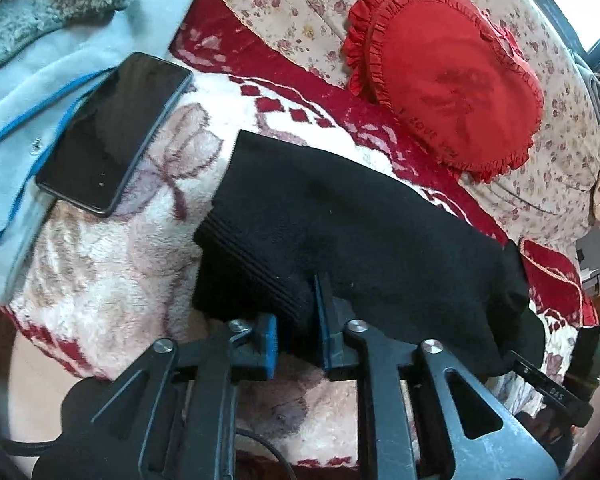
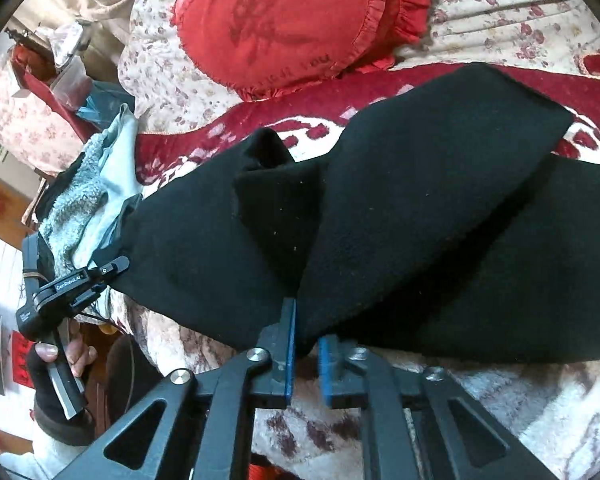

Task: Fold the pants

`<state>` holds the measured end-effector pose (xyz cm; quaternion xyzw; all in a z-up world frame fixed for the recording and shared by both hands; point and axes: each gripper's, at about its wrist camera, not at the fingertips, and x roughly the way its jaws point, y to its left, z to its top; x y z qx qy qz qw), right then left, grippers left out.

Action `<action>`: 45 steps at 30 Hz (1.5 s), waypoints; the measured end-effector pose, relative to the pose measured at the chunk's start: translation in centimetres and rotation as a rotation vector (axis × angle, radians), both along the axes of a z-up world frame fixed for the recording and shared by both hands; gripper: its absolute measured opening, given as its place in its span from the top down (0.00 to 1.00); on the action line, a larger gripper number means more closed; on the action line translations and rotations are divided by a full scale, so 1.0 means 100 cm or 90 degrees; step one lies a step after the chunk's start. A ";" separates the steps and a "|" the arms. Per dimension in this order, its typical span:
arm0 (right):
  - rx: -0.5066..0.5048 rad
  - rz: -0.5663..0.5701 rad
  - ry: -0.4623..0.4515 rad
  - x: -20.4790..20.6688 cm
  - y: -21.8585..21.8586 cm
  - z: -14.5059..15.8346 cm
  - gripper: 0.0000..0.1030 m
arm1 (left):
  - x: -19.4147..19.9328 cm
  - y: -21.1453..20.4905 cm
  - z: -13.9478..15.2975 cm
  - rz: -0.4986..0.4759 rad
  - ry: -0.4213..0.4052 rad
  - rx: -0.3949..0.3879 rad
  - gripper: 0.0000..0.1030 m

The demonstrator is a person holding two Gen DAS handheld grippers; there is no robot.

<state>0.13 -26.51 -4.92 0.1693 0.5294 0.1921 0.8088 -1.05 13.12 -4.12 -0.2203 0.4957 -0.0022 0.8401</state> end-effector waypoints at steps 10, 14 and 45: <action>-0.063 0.093 -0.075 -0.005 0.019 0.046 0.70 | -0.025 0.017 0.041 0.056 -0.060 0.069 0.44; -0.055 0.062 -0.104 0.022 0.029 0.051 0.70 | -0.022 0.011 0.052 0.056 -0.093 0.060 0.34; -0.141 0.076 -0.103 0.122 0.071 0.011 0.92 | 0.022 -0.076 -0.001 -0.043 -0.051 0.089 0.33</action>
